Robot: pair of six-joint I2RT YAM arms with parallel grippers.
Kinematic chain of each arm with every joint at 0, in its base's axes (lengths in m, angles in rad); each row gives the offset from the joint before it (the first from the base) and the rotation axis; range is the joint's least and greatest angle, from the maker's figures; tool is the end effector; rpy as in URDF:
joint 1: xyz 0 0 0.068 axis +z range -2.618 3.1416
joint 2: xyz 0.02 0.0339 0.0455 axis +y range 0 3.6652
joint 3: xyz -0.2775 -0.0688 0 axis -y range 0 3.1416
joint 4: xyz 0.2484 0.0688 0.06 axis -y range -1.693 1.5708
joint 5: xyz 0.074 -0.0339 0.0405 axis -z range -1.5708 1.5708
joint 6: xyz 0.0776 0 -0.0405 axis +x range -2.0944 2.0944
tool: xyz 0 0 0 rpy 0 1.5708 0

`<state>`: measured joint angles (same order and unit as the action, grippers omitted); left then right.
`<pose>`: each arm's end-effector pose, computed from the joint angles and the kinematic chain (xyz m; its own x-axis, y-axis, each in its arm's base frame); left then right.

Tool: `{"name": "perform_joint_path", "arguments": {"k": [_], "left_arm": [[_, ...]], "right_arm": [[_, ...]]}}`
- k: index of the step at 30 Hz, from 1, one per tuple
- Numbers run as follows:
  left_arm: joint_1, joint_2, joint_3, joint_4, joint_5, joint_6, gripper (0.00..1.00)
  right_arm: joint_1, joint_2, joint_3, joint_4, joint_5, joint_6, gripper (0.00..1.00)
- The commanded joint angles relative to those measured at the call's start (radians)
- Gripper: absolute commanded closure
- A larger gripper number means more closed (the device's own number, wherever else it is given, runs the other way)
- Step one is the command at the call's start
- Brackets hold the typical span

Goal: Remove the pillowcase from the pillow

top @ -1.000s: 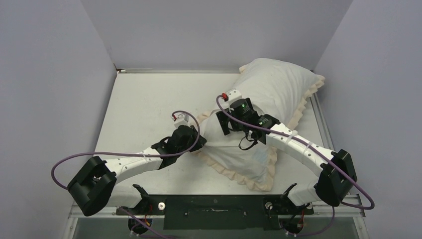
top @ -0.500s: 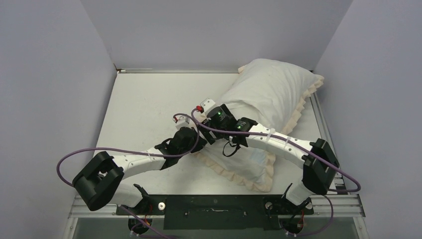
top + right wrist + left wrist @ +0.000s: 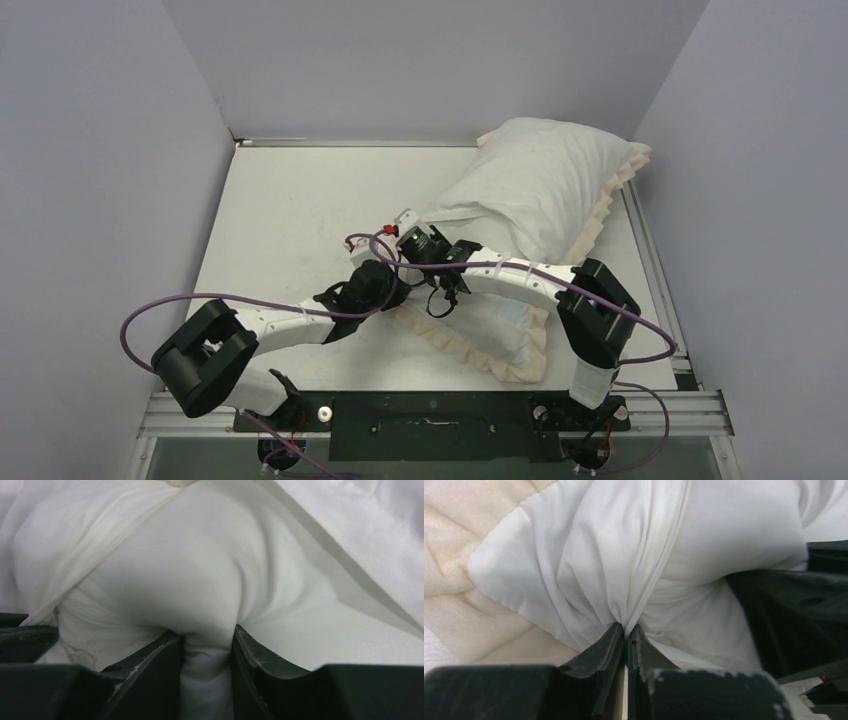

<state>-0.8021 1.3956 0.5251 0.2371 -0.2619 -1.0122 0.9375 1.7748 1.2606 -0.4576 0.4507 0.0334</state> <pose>0.2214 -0.2000 0.1473 -0.6838 -0.4711 -0.5571 -0.0578 0.7962 -0.6023 0.2658 0.3049 0.1965 -0.5079 -0.6410 -0.5755 -0.5636 0.7525 -0.3407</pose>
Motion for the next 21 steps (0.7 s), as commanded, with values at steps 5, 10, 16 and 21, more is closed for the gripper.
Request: {"name": "perform_joint_path", "arguments": {"k": [5,10,16,21], "left_arm": [[0.001,-0.001,-0.047,-0.062,-0.030,0.021,1.00],[0.010,-0.024,-0.061,-0.084,-0.042,0.021,1.00],[0.039,-0.056,-0.084,-0.091,-0.042,0.026,1.00],[0.066,-0.066,-0.093,-0.096,-0.037,0.030,1.00]], "right_arm": [[-0.021,-0.111,-0.018,-0.002,0.055,0.029,0.95],[-0.063,-0.288,-0.063,0.084,-0.030,0.054,0.95],[-0.244,-0.506,-0.179,0.199,-0.270,0.128,0.95],[-0.337,-0.613,-0.250,0.250,-0.359,0.177,0.95]]}}
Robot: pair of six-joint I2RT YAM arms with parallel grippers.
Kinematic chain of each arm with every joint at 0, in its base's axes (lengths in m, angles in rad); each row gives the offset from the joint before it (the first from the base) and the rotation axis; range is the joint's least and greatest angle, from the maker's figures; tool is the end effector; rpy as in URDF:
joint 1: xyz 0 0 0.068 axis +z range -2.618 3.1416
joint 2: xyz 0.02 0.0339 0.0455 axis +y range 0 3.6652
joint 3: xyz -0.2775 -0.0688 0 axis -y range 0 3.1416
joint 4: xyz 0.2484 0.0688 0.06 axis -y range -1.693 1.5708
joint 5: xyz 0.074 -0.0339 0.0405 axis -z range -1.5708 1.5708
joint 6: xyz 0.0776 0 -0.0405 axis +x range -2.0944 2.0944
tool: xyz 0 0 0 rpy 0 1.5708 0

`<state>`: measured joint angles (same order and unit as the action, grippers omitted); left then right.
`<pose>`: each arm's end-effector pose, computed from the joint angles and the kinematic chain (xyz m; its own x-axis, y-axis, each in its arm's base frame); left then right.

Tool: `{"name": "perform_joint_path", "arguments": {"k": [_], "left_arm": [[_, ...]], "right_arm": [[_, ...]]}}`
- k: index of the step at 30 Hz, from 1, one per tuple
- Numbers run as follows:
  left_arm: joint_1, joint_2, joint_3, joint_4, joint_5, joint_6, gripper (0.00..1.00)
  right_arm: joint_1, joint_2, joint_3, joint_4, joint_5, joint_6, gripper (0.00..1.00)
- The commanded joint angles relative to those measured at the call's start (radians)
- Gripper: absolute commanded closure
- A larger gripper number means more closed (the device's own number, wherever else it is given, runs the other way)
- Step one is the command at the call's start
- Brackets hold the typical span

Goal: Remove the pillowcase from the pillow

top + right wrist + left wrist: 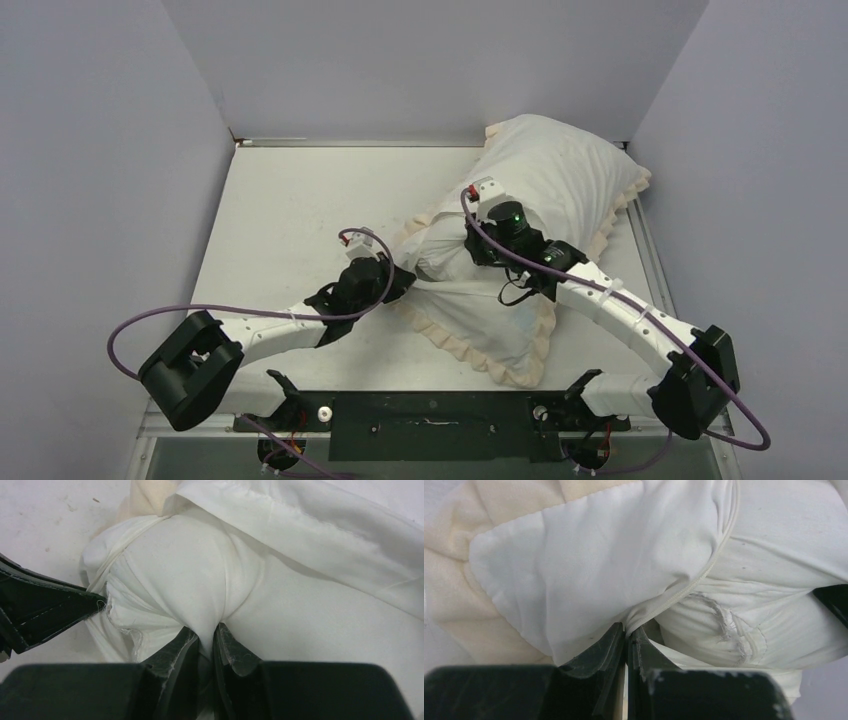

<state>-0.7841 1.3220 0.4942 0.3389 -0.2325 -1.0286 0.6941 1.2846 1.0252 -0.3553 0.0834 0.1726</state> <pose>0.2221 -0.1963 0.1699 -0.6369 -0.5421 -0.5483 -0.0046 0.7137 -0.7004 0.2507 0.2002 0.2867 -0.5372 -0.2244 -0.8131 -0.5003 0.8608 0.0930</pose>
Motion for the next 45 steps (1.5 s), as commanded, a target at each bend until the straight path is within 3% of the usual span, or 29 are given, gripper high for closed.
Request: {"name": "perform_joint_path", "arguments": {"k": [1,7,13,24,26,29,33,39,42,45], "left_arm": [[0.055,0.007,-0.063,-0.199,-0.062,0.048,1.00],[0.111,-0.018,-0.080,-0.211,-0.041,0.066,1.00],[0.222,-0.060,-0.112,-0.205,0.006,0.086,1.00],[0.217,-0.061,-0.017,-0.190,0.027,0.220,1.00],[0.197,-0.099,0.016,-0.207,-0.002,0.263,1.00],[0.146,-0.159,0.067,-0.240,-0.062,0.330,0.99],[0.106,-0.211,0.128,-0.314,-0.135,0.375,0.83],[0.099,-0.324,0.161,-0.423,-0.181,0.386,0.38],[0.091,-0.361,0.163,-0.441,-0.169,0.354,0.29],[0.068,-0.379,0.146,-0.412,-0.159,0.309,0.24]], "right_arm": [[-0.120,-0.143,-0.029,0.159,-0.024,0.051,0.95],[-0.266,-0.266,-0.118,0.240,-0.191,0.129,0.95],[-0.345,-0.283,-0.125,0.250,-0.311,0.149,0.95],[-0.339,-0.162,-0.096,0.458,-0.616,0.263,0.95],[-0.311,-0.107,-0.055,0.476,-0.625,0.271,0.95],[-0.209,-0.029,0.013,0.473,-0.513,0.221,0.95],[-0.113,0.093,0.106,0.508,-0.425,0.206,0.95],[-0.081,0.284,0.253,0.488,-0.377,0.164,0.95],[-0.073,0.330,0.288,0.455,-0.367,0.159,0.88],[-0.066,0.317,0.287,0.428,-0.346,0.154,0.75]]}}
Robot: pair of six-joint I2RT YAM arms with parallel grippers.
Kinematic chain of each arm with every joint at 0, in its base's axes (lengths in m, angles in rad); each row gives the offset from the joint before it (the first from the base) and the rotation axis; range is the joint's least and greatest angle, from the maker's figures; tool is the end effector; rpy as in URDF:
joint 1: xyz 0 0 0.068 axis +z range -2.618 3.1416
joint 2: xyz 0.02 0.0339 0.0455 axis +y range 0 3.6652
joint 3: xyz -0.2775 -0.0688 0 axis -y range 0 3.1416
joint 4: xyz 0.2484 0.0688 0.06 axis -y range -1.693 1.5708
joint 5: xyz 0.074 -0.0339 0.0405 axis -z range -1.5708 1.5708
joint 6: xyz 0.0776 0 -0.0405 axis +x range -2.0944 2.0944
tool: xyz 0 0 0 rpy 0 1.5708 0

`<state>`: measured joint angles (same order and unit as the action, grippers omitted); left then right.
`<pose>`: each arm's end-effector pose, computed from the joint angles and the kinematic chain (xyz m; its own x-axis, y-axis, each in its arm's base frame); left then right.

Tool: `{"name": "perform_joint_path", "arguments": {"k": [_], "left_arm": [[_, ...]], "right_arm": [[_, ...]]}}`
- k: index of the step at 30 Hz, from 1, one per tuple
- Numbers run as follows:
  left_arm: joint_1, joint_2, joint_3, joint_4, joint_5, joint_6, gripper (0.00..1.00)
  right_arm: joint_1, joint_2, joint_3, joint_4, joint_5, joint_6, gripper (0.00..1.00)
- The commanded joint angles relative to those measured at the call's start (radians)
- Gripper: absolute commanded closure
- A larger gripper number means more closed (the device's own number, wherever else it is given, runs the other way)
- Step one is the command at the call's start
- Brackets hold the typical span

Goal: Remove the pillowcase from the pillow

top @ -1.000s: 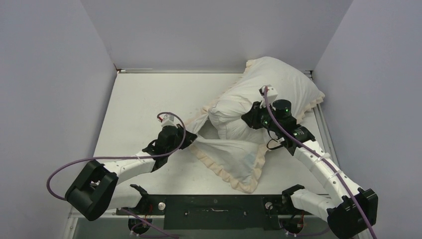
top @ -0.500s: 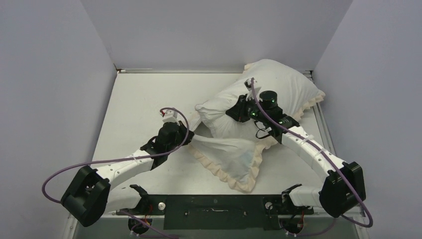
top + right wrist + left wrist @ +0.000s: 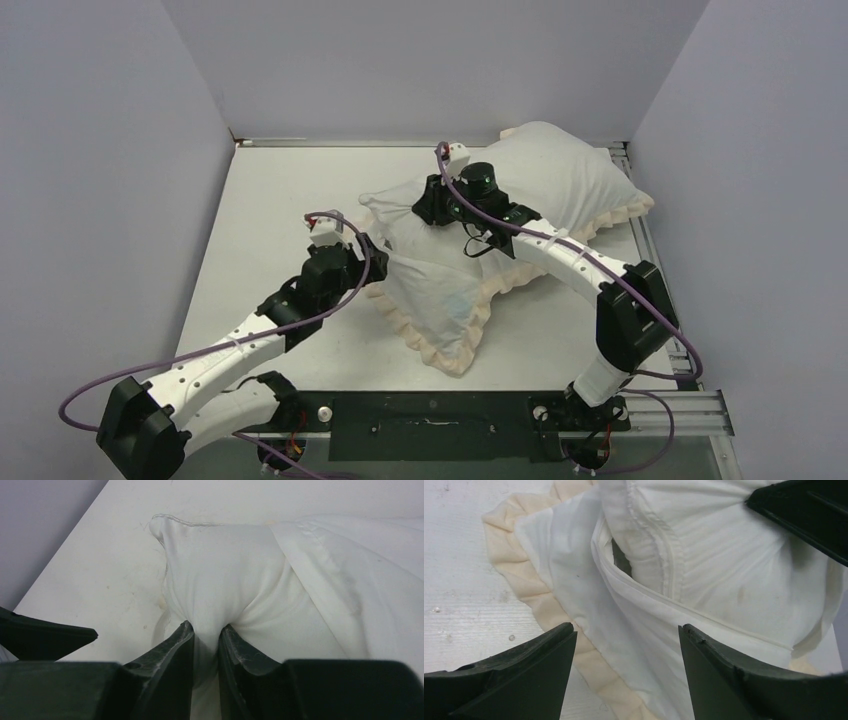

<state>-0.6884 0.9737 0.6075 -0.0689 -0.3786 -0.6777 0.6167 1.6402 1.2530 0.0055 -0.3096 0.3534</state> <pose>0.2112 -0.1366 0.2485 -0.4614 -0.3748 -0.8041 0.0541 0.8928 -0.4472 0.3364 0.2675 0.2970 -0.5556 0.0102 -0.8314 -0.6280 0.6501 0.4277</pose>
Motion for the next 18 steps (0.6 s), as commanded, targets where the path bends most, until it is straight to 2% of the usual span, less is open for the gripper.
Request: {"name": "perform_joint_path", "arguments": {"k": [1,6,10,18], "left_arm": [[-0.037,-0.028,0.027,0.011,-0.005,-0.052,0.23],[-0.102,0.046,0.054,0.116,0.020,-0.071,0.19],[-0.163,0.117,0.100,0.175,-0.010,-0.056,0.18],[-0.223,0.268,0.204,0.225,-0.125,-0.019,0.16]], "right_arm": [[0.012,-0.054,0.057,0.050,0.062,-0.033,0.70],[0.014,-0.148,0.046,-0.118,0.150,-0.100,0.50],[0.014,-0.259,-0.030,-0.181,0.227,-0.118,0.35],[0.017,-0.422,-0.154,-0.239,0.298,-0.123,0.16]]}}
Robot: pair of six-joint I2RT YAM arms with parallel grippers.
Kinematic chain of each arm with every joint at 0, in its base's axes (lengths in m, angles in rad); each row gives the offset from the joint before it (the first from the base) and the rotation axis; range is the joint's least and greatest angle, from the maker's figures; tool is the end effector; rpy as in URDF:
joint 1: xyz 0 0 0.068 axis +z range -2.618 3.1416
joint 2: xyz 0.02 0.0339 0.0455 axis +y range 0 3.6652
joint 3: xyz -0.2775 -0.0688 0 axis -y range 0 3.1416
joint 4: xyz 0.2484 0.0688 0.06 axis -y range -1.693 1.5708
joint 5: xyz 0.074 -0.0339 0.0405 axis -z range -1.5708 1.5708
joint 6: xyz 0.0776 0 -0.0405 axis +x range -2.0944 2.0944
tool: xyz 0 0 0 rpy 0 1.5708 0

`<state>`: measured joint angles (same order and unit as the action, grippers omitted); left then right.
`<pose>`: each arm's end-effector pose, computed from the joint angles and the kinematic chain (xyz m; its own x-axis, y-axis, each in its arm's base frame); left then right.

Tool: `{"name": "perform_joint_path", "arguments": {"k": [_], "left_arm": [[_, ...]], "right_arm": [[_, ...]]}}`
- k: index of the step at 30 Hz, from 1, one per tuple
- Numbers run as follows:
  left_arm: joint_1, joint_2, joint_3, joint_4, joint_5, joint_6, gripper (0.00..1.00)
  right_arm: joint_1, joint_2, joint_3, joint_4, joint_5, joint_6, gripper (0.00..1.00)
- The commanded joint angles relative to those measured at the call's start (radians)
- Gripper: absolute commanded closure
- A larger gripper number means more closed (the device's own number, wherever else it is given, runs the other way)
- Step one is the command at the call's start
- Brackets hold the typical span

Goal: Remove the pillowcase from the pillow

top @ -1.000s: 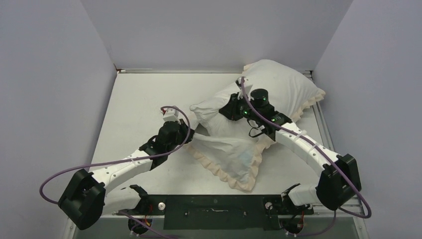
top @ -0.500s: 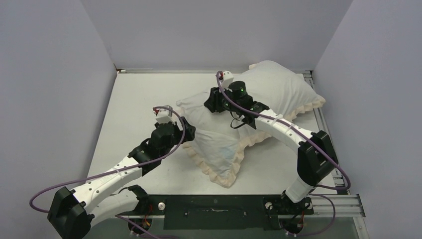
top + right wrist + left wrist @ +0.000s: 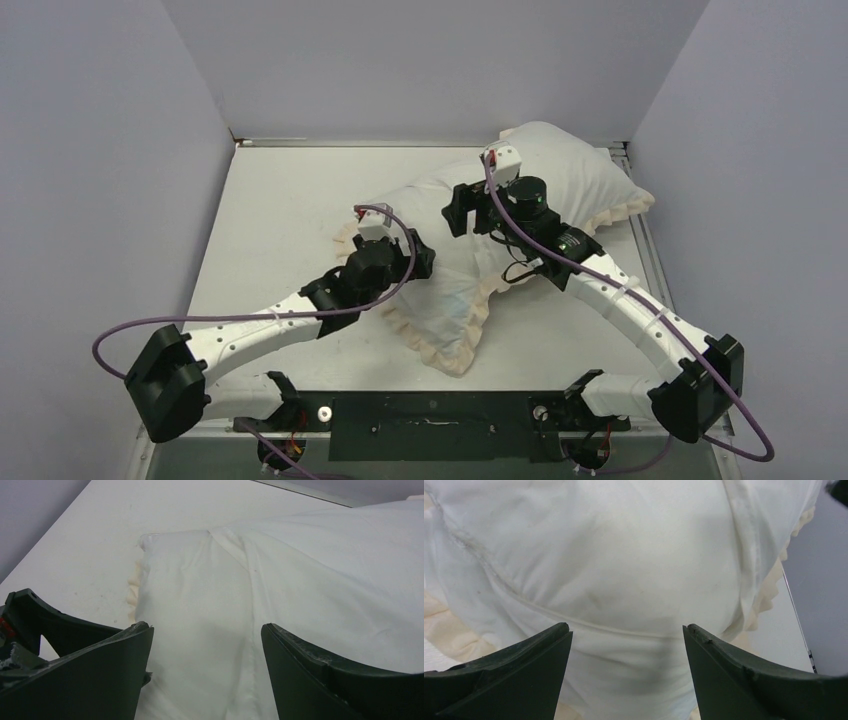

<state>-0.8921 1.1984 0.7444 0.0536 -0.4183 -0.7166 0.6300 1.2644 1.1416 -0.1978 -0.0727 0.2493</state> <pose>0.2141 -0.2153 0.2605 -0.4975 -0.3393 -0.7984 0.1985 0.8514 -0.4855 0.2664 0.2012 0.3595 -0.4055 0.0089 -0.9141 -0.5606 0.7874 0.2563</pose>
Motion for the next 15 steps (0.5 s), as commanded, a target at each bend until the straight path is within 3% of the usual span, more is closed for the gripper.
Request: {"name": "perform_joint_path", "arguments": {"k": [1,7,15], "left_arm": [[-0.024,0.060,0.068,0.116,-0.094,0.017,0.16],[-0.078,0.132,0.054,0.076,-0.152,-0.035,0.17],[-0.160,0.065,-0.106,0.022,-0.149,-0.188,0.19]], "right_arm": [[0.004,-0.053,-0.049,-0.041,0.064,-0.022,0.13],[0.006,-0.071,-0.069,-0.061,0.053,-0.030,0.07],[0.042,-0.045,-0.055,-0.090,0.018,-0.047,0.01]]}}
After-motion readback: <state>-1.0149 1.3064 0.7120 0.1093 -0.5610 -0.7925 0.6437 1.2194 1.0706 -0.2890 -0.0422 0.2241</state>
